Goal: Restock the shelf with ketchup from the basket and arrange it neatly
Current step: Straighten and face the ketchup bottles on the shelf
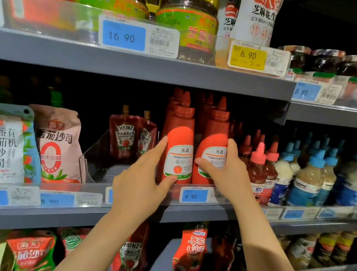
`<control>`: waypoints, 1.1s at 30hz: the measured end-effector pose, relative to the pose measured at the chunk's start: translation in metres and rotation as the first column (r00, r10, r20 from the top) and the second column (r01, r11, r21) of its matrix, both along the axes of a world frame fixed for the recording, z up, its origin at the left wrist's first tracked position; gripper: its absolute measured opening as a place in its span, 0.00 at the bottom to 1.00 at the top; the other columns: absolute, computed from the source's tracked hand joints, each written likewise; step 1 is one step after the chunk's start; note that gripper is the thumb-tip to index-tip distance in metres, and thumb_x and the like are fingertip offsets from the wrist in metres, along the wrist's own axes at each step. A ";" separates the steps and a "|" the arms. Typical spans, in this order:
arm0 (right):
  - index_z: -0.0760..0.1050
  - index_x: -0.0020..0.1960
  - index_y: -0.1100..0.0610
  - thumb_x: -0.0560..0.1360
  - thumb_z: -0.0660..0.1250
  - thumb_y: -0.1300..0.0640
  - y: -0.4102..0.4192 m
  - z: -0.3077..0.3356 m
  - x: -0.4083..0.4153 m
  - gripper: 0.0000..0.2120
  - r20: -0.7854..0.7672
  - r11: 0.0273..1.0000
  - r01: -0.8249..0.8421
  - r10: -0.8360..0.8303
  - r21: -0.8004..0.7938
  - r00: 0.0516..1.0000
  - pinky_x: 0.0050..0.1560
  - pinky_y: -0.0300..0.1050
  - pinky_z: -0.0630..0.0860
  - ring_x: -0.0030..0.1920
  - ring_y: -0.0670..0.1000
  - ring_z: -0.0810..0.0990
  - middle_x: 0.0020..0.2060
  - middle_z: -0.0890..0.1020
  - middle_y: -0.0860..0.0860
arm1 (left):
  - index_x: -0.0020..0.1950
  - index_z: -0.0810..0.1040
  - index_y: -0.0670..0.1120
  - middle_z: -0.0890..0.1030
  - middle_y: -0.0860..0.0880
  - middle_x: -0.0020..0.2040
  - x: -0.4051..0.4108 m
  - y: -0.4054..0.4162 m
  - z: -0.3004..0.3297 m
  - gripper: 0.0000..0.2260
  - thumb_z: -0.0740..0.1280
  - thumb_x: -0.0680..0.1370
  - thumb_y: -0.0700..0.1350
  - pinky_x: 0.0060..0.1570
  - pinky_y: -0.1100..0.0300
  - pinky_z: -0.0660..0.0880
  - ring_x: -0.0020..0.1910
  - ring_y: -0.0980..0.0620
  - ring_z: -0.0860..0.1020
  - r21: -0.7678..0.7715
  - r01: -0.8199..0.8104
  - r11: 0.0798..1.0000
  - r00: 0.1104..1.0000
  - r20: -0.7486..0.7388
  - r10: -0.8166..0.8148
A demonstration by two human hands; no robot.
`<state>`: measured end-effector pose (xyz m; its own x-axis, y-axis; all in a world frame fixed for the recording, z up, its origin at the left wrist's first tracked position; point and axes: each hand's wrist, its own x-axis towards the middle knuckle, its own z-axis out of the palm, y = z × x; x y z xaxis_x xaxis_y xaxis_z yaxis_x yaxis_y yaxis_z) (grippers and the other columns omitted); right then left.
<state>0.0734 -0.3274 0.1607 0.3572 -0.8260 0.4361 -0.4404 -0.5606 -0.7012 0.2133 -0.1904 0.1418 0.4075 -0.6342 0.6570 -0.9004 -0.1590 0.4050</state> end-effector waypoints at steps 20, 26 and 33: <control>0.54 0.74 0.52 0.66 0.76 0.47 0.008 0.005 0.006 0.45 0.035 0.996 0.052 -0.055 0.067 0.998 0.59 0.53 0.75 0.59 0.54 0.77 0.61 0.76 0.53 | 0.77 0.49 0.62 0.68 0.61 0.71 0.002 -0.004 0.001 0.34 0.63 0.75 0.62 0.43 0.61 0.70 0.60 0.57 0.75 -0.024 -0.007 1.000 0.999 -0.043 0.006; 0.50 0.77 0.48 0.69 0.74 0.46 0.052 0.004 -0.014 0.46 0.105 0.996 0.069 -0.064 -0.049 0.992 0.70 0.45 0.62 0.73 0.46 0.61 0.74 0.61 0.46 | 0.76 0.59 0.54 0.70 0.55 0.72 0.002 0.000 -0.009 0.32 0.67 0.75 0.58 0.46 0.57 0.74 0.63 0.51 0.75 -0.074 0.046 0.996 0.997 0.060 -0.041; 0.56 0.75 0.46 0.73 0.69 0.47 0.098 -0.023 -0.071 0.35 0.006 0.993 0.112 -0.112 -0.041 0.994 0.66 0.39 0.63 0.71 0.43 0.63 0.72 0.64 0.42 | 0.71 0.70 0.46 0.69 0.42 0.72 -0.006 0.006 -0.026 0.27 0.64 0.74 0.56 0.61 0.43 0.71 0.67 0.41 0.71 -0.137 0.103 0.985 0.971 0.227 -0.070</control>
